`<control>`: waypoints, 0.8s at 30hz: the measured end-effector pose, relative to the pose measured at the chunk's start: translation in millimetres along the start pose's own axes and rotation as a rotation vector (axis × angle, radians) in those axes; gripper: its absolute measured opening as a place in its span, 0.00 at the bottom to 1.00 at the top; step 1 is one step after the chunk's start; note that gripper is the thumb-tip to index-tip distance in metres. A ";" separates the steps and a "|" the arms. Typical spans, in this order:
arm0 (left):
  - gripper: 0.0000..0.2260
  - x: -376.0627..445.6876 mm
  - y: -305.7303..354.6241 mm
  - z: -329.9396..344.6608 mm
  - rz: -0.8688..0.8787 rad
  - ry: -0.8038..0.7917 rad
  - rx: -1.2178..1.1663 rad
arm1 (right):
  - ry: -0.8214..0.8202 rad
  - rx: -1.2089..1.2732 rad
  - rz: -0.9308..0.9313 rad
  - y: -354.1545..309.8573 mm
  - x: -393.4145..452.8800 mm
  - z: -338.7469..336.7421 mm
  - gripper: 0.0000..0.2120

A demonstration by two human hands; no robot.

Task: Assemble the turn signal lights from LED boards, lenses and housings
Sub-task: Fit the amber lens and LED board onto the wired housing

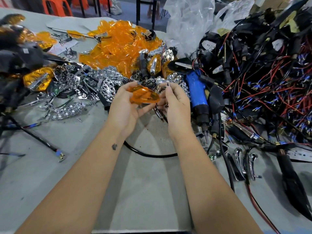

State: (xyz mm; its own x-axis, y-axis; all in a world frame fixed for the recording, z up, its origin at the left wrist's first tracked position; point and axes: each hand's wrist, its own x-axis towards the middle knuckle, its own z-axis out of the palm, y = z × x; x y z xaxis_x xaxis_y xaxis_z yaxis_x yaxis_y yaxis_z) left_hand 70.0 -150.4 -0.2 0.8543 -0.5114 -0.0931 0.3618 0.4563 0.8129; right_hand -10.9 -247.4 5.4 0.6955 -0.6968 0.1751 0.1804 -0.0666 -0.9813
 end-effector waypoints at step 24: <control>0.16 -9.1 -8.9 4.6 0.707 0.079 1.083 | -0.092 0.356 0.081 -2.9 -0.4 4.6 0.08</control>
State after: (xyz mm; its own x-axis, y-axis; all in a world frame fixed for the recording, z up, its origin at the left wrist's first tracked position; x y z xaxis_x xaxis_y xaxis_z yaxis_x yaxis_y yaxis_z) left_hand 57.3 -153.2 -3.9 0.7682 -0.3420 0.5413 -0.6268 -0.2290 0.7448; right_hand -8.5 -243.6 8.6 0.7740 -0.6216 0.1209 0.3420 0.2497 -0.9059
